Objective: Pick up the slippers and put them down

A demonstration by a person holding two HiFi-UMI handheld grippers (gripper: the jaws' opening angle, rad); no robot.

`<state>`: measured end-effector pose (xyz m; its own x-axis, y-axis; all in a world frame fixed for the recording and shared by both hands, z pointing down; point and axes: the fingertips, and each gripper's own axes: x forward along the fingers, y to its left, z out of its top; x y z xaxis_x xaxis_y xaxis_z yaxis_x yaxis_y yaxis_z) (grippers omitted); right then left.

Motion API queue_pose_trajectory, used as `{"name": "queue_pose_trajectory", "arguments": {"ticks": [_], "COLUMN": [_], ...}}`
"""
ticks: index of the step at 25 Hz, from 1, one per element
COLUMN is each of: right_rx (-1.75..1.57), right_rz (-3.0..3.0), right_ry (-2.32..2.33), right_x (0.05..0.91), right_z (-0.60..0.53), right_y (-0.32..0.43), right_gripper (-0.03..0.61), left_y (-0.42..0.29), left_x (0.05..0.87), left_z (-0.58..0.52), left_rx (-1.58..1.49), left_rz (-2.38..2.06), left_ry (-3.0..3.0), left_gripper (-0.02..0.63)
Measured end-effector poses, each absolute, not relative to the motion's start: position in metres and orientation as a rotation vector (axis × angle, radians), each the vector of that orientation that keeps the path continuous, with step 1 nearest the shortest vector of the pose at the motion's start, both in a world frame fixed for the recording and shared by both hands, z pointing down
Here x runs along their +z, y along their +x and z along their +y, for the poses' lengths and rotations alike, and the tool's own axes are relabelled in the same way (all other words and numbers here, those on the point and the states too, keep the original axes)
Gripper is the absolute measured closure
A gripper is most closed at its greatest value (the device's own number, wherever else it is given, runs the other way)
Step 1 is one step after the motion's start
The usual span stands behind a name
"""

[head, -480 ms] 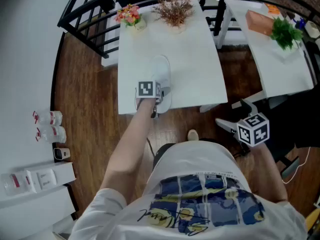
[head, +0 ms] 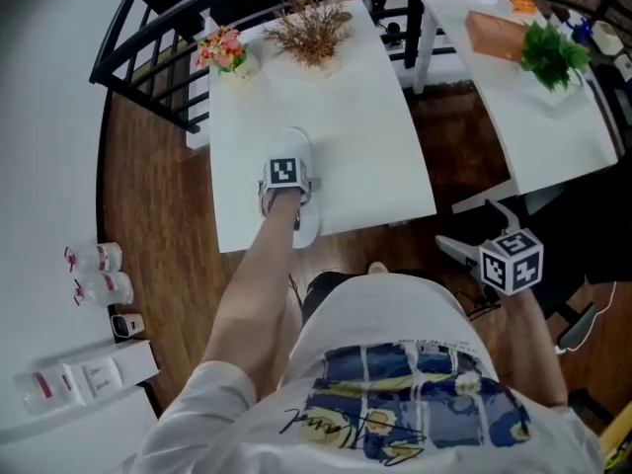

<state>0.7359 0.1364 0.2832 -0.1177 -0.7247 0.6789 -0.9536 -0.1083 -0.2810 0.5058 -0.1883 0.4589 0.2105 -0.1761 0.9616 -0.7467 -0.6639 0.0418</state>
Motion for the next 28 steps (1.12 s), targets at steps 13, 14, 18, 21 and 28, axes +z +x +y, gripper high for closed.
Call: {"name": "queue_pose_trajectory", "arguments": {"ticks": [13, 14, 18, 21, 28], "right_rx": [1.035, 1.039, 1.051, 1.040, 0.975], "right_rz": [-1.920, -1.931, -1.975, -2.034, -2.141], "right_ry": [1.831, 1.813, 1.735, 1.638, 1.411], "right_x": [0.278, 0.277, 0.274, 0.274, 0.272], "right_z": [0.122, 0.121, 0.112, 0.098, 0.077], "right_y": [0.744, 0.741, 0.724, 0.709, 0.631], "right_gripper": [-0.028, -0.028, -0.028, -0.028, -0.028], "left_y": [0.509, 0.506, 0.494, 0.472, 0.380], "left_x": [0.417, 0.408, 0.373, 0.348, 0.307], "left_z": [-0.169, -0.165, -0.158, -0.155, -0.128], "left_rx": [1.393, 1.377, 1.344, 1.308, 1.183], "left_rz": [-0.778, -0.777, -0.789, -0.853, -0.962], "left_ry": [2.088, 2.090, 2.119, 2.130, 2.107], "left_gripper": [0.164, 0.164, 0.166, 0.168, 0.177]}}
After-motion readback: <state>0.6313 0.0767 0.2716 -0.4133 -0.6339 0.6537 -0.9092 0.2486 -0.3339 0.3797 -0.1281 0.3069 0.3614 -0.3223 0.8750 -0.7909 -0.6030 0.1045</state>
